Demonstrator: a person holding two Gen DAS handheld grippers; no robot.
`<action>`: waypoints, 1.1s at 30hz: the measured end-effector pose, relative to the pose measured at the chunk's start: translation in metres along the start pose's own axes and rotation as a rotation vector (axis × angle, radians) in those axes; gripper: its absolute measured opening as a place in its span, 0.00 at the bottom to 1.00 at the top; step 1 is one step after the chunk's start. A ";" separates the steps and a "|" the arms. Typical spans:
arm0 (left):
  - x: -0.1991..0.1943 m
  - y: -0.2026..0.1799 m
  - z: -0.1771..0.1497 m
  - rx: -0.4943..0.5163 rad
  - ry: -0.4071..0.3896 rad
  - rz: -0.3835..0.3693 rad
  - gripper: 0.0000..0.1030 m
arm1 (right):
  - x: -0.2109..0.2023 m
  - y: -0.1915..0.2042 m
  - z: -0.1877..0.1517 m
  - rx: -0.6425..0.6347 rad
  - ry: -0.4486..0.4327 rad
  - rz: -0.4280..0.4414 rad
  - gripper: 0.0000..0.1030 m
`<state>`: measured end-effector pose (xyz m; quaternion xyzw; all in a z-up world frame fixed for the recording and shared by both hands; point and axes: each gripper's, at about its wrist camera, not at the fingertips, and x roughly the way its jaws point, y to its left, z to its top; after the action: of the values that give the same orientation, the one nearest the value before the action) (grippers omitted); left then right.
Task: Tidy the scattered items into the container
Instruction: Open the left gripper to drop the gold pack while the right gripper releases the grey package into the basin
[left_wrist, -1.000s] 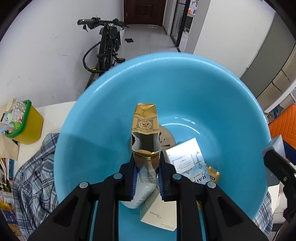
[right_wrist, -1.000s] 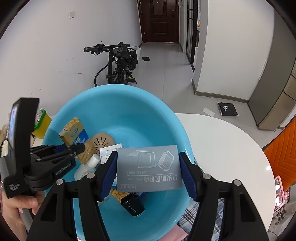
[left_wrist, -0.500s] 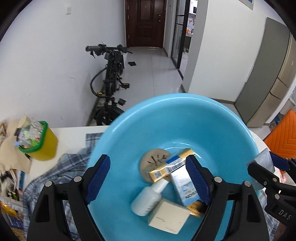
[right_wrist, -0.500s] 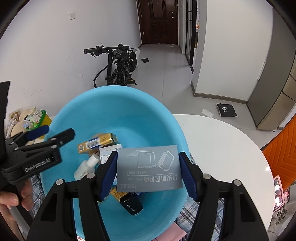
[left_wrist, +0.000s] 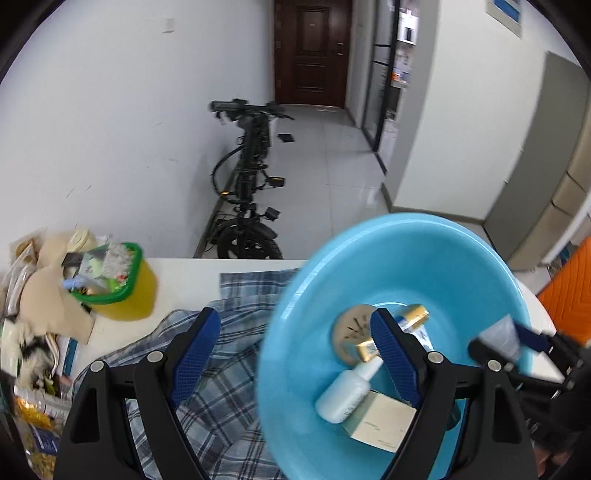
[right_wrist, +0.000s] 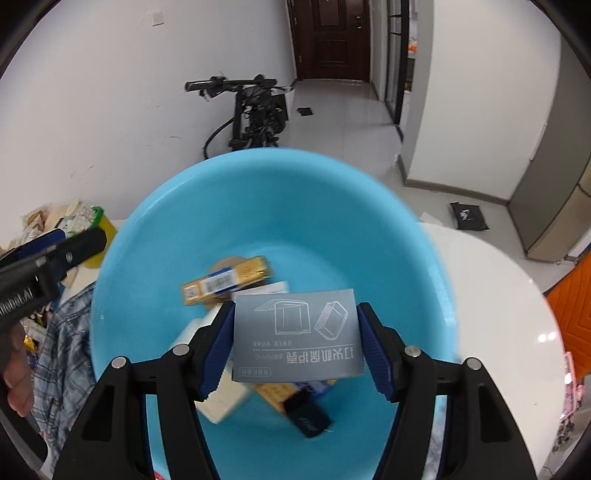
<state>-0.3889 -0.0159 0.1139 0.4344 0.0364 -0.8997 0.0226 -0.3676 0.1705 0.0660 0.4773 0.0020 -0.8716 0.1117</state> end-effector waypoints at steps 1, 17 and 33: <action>0.000 0.005 0.000 -0.016 0.001 -0.009 0.83 | 0.004 0.006 -0.002 -0.002 0.007 0.005 0.61; 0.020 -0.002 -0.023 0.122 -0.007 0.082 0.83 | 0.049 0.047 -0.021 -0.066 0.087 -0.007 0.61; 0.014 0.000 -0.030 0.065 -0.012 0.051 0.83 | 0.038 0.044 -0.022 -0.109 0.048 -0.041 0.83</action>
<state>-0.3747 -0.0132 0.0841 0.4304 -0.0040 -0.9021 0.0314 -0.3601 0.1223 0.0265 0.4910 0.0618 -0.8608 0.1194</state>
